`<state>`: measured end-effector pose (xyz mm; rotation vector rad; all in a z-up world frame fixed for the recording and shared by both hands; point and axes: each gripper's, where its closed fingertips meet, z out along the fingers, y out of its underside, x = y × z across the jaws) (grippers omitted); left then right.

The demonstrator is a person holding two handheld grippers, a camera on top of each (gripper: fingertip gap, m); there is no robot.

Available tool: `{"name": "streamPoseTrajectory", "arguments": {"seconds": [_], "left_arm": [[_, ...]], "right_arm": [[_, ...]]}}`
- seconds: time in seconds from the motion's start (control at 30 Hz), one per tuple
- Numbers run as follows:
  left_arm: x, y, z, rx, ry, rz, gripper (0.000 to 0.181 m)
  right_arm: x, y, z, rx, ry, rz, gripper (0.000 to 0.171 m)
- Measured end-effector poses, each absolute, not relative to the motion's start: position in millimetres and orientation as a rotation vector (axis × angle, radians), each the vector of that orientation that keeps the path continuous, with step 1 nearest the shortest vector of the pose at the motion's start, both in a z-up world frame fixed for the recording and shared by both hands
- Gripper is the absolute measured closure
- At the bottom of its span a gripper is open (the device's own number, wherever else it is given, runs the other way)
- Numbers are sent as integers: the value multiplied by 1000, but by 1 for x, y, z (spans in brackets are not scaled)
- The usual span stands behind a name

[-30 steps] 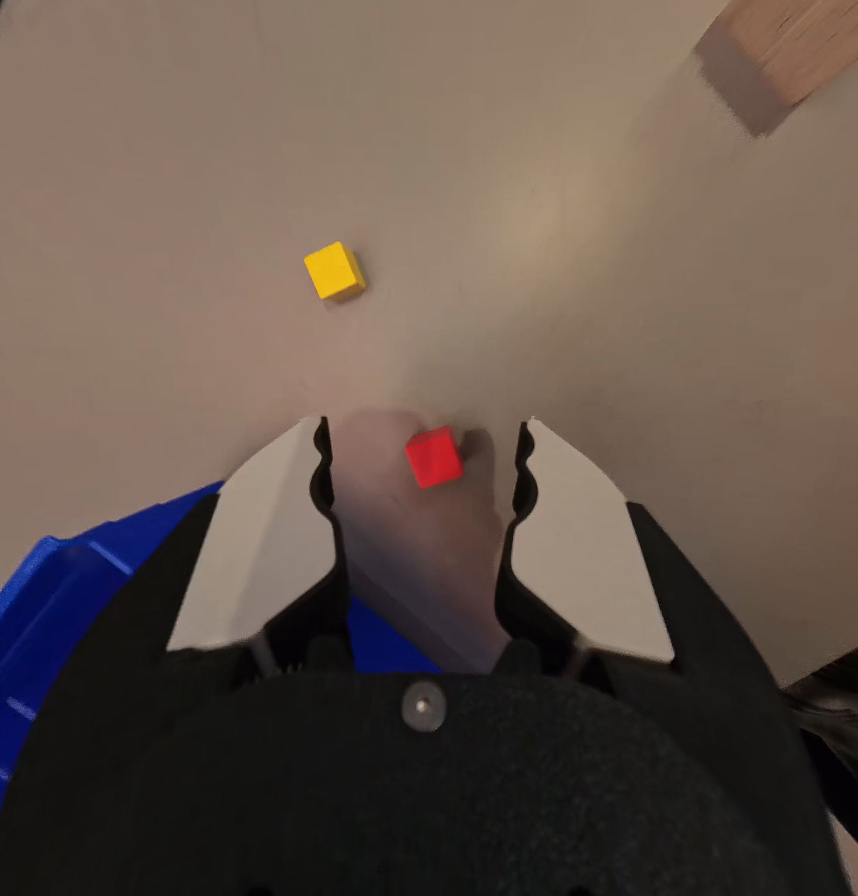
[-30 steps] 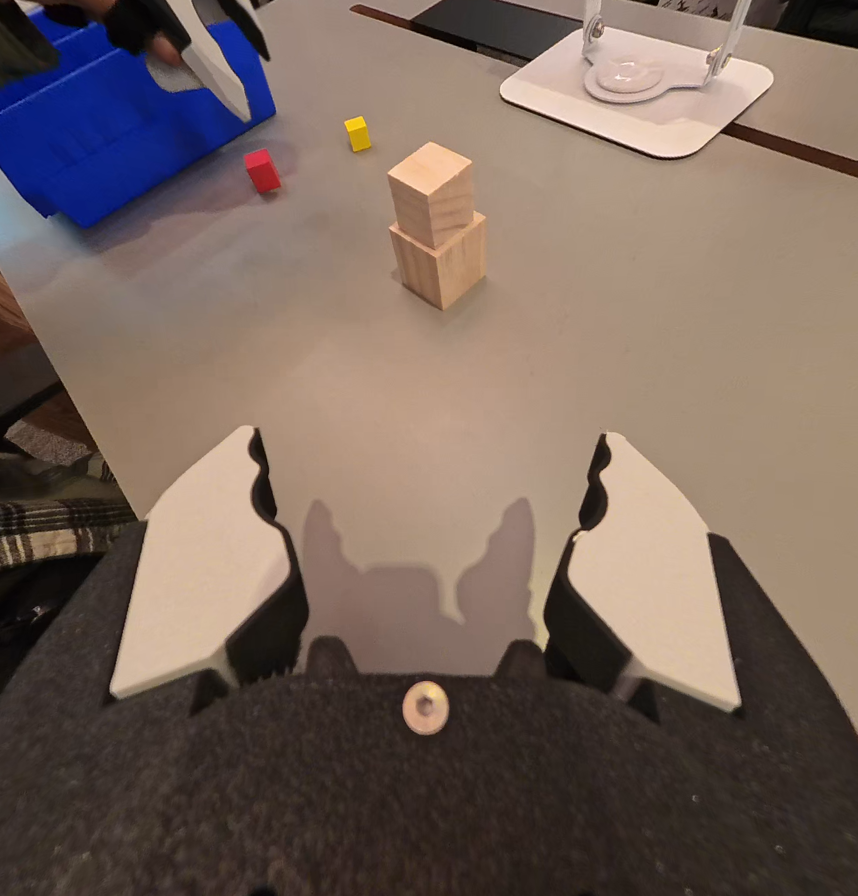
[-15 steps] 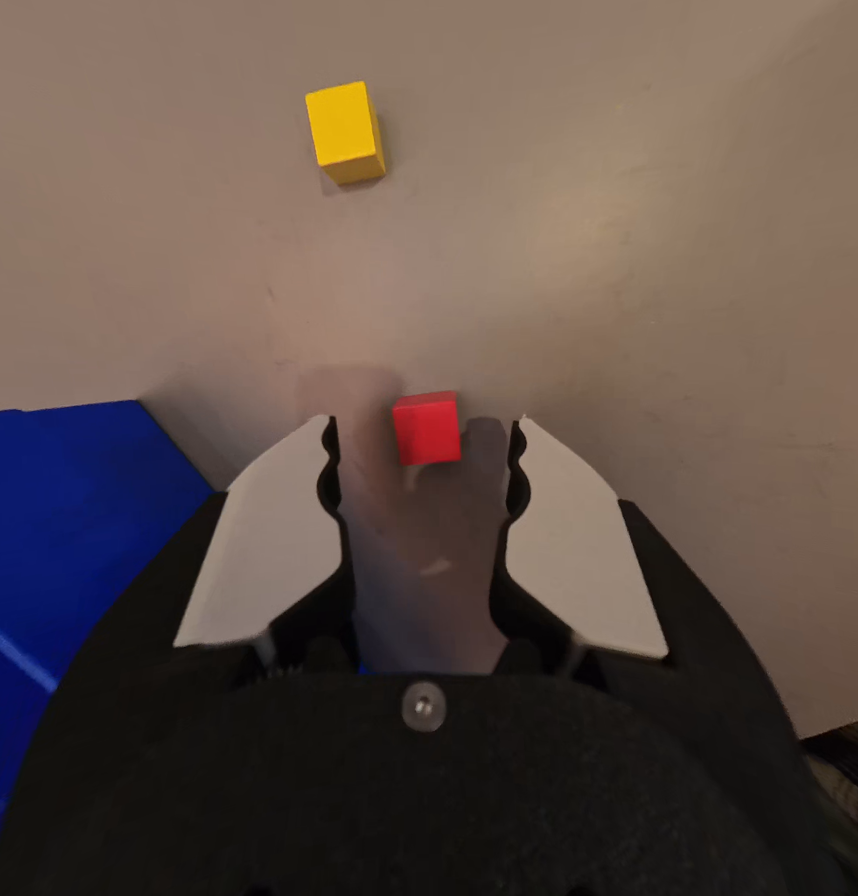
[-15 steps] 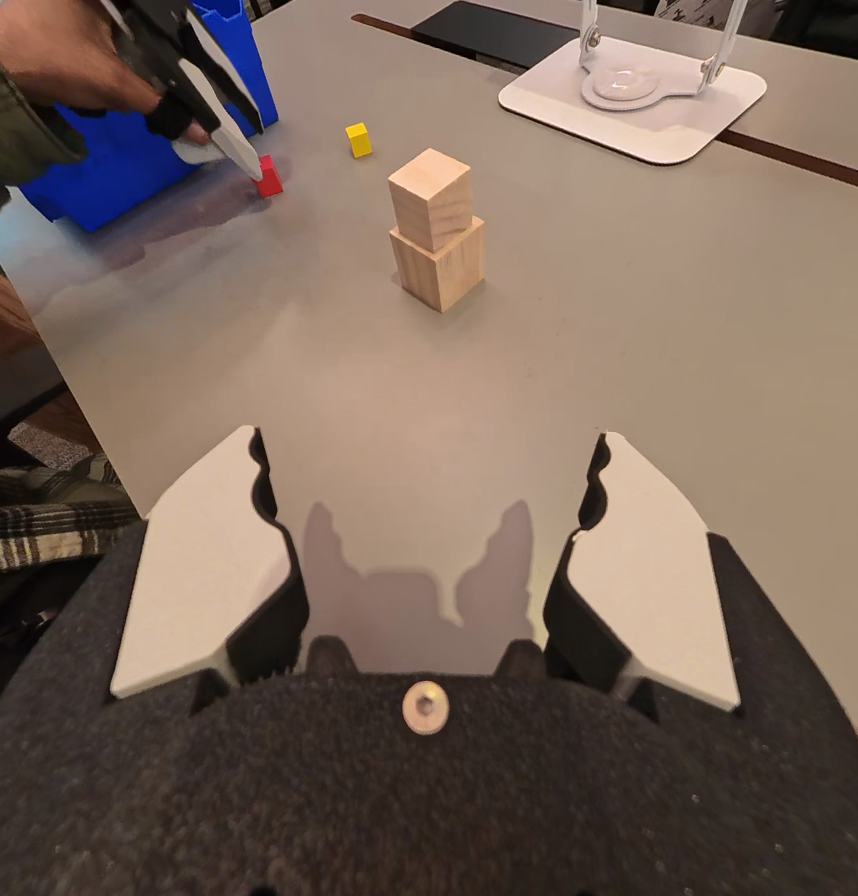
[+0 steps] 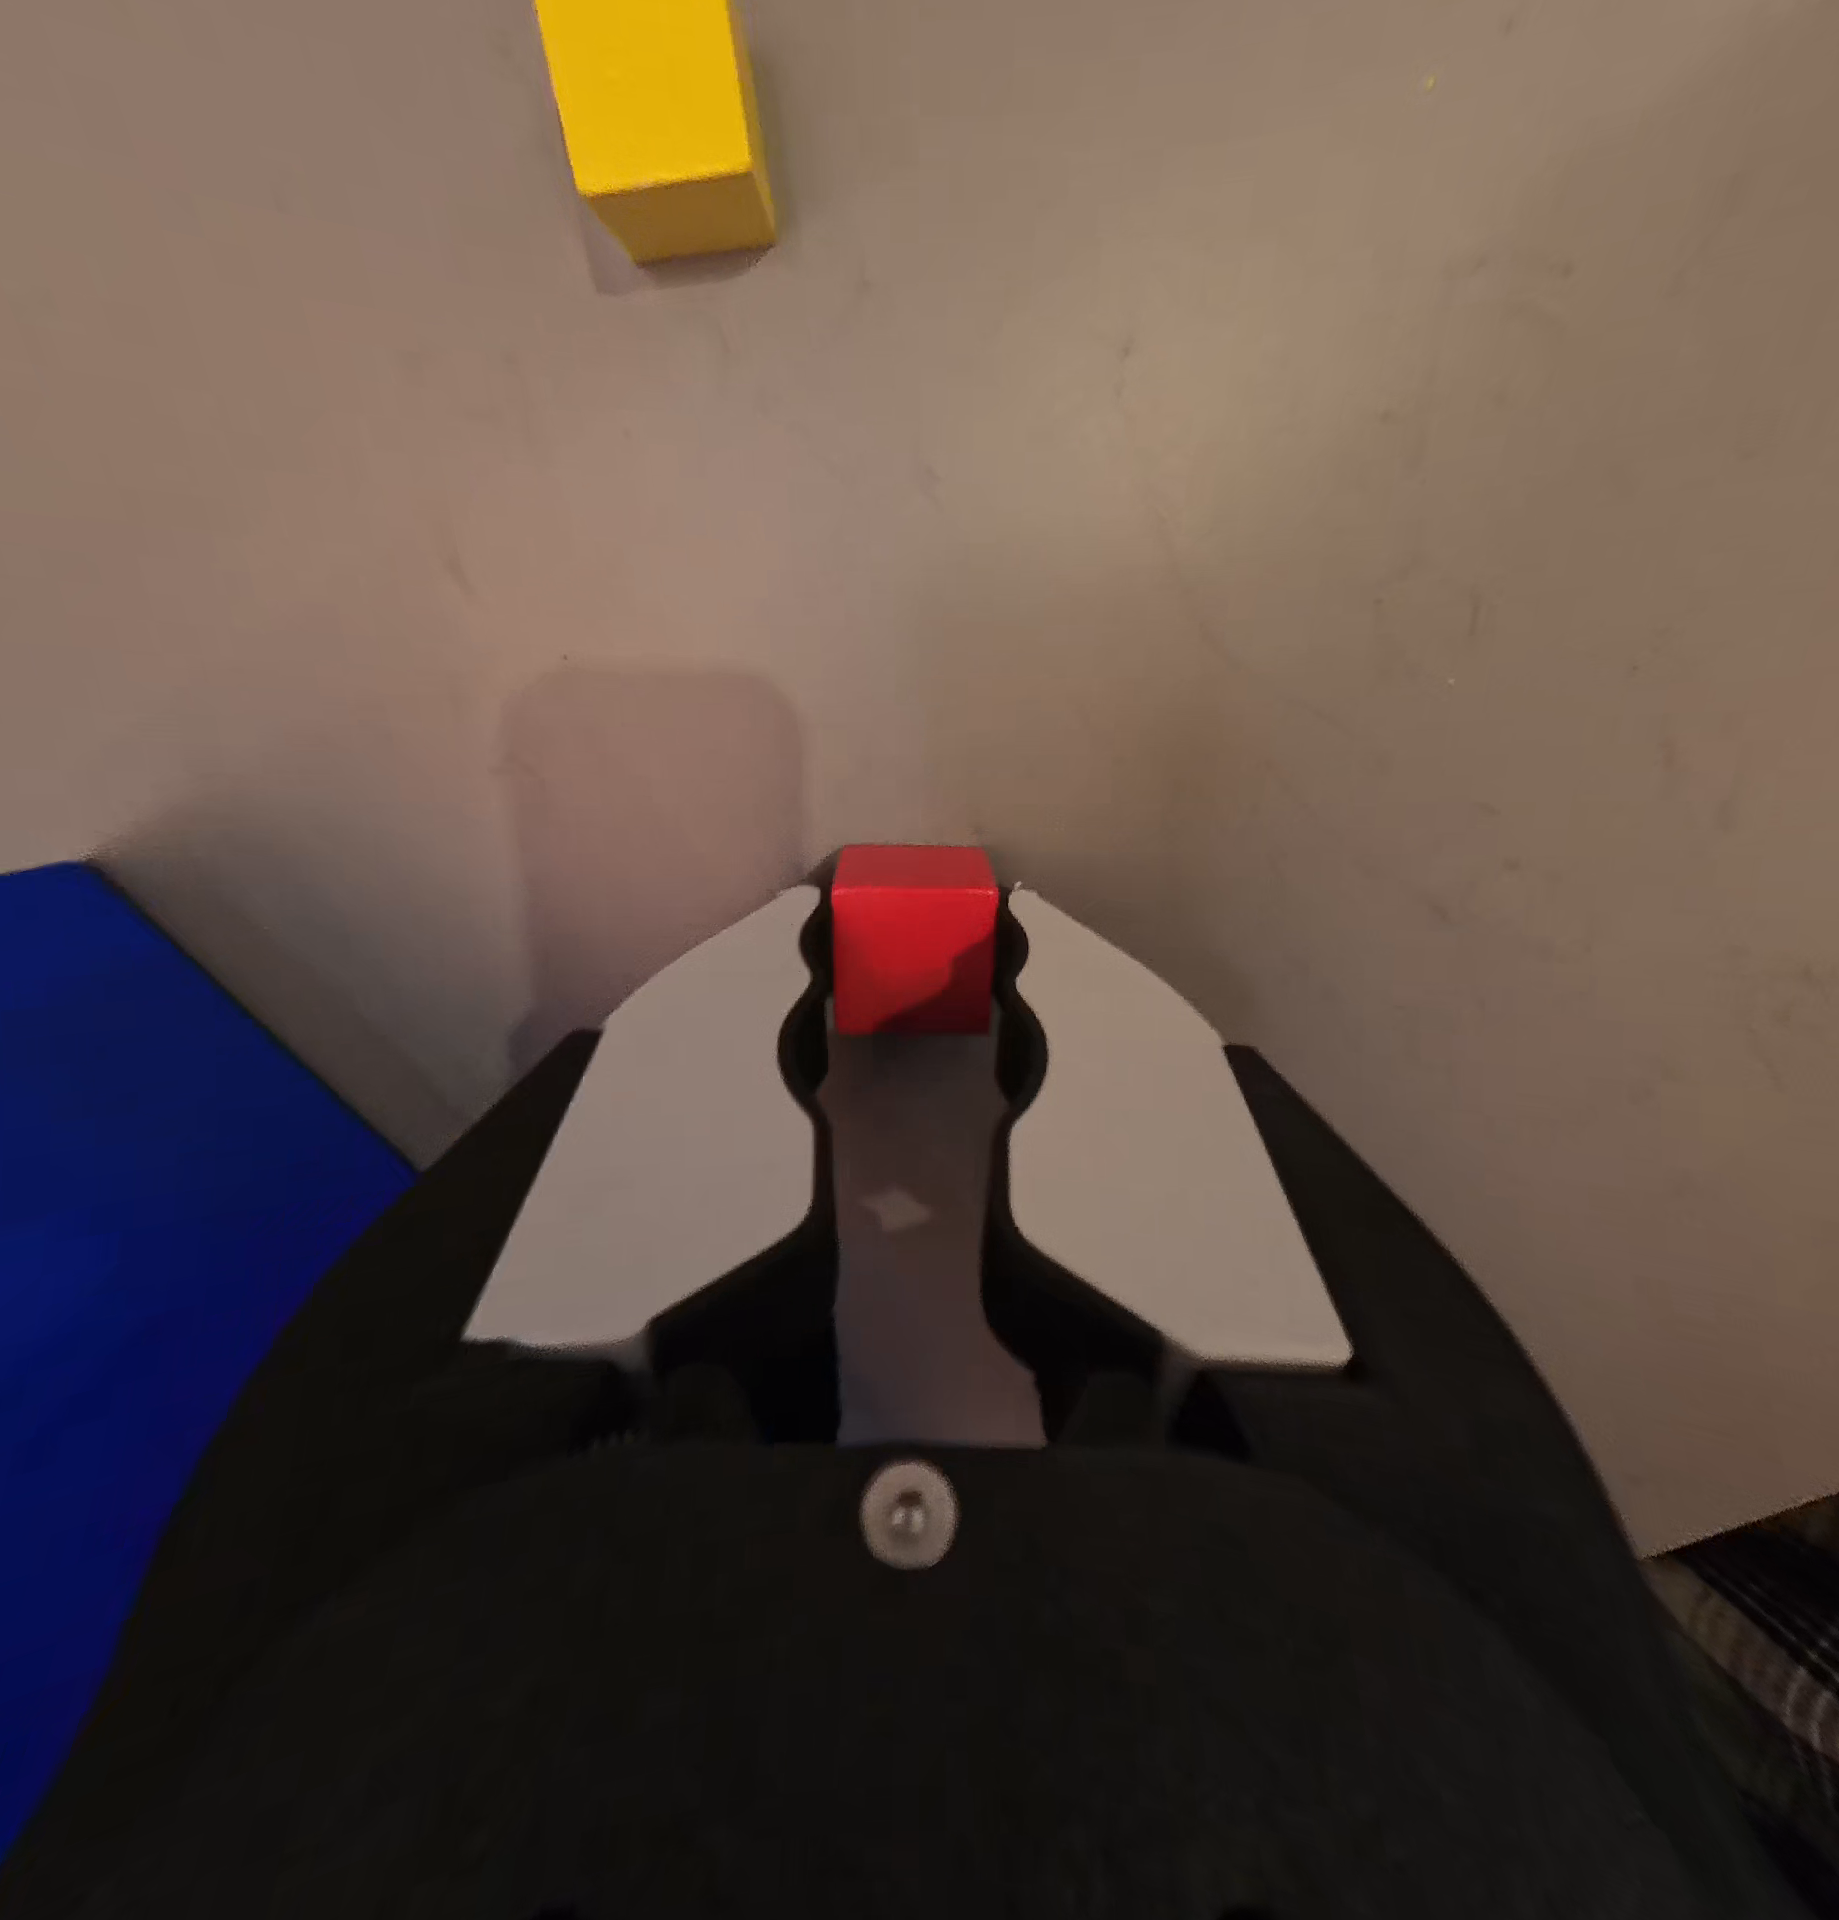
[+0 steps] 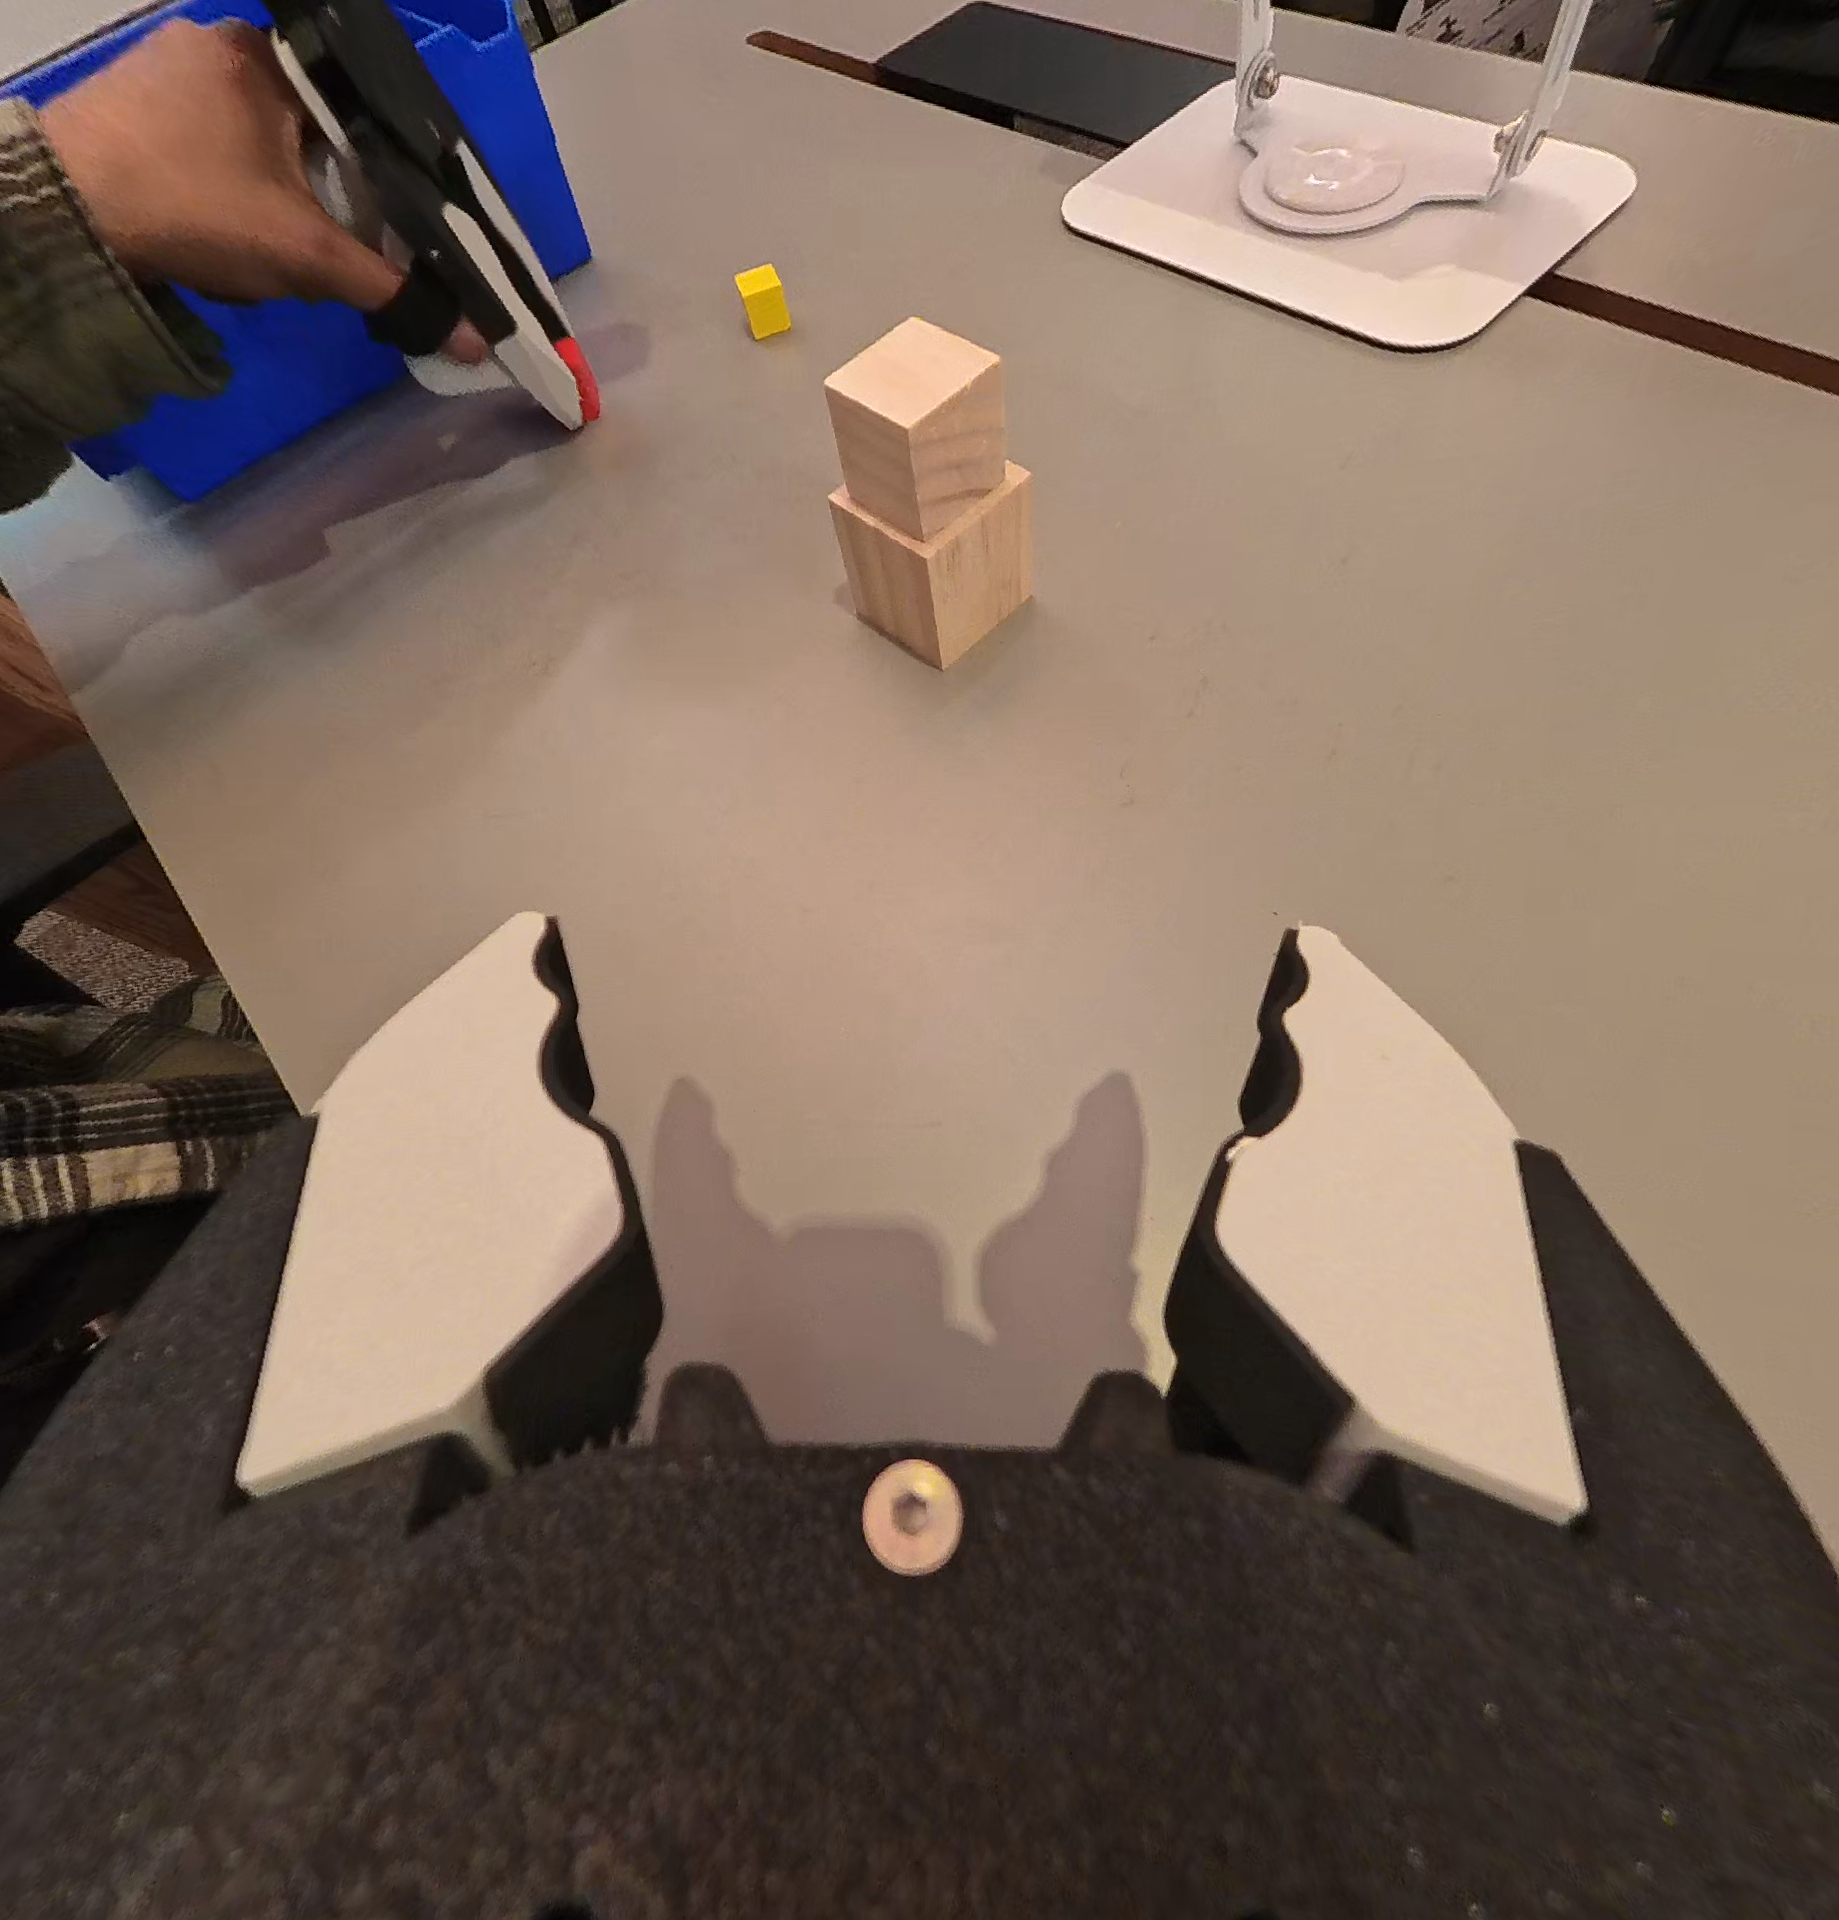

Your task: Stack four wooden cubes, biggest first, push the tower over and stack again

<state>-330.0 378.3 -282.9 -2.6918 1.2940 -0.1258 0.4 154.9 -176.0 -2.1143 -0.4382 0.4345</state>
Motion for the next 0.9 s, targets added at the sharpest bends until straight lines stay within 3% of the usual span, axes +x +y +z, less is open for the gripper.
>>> {"name": "streamPoseTrajectory", "arguments": {"seconds": [0.03,0.33,0.67,0.9], "left_arm": [[-330,379,-283,-2693,1297,-125,153],[-303,380,-251,-2542,1450,-143,153],[-188,348,-165,-2173,1785,-332,153],[-123,322,-152,-1984,2027,-368,153]], "right_arm": [[1,155,-176,-2114,-437,433,48],[2,154,-173,-2106,-431,429,50],[4,154,-175,-2114,-427,427,50],[9,152,-175,-2111,-416,430,50]]}}
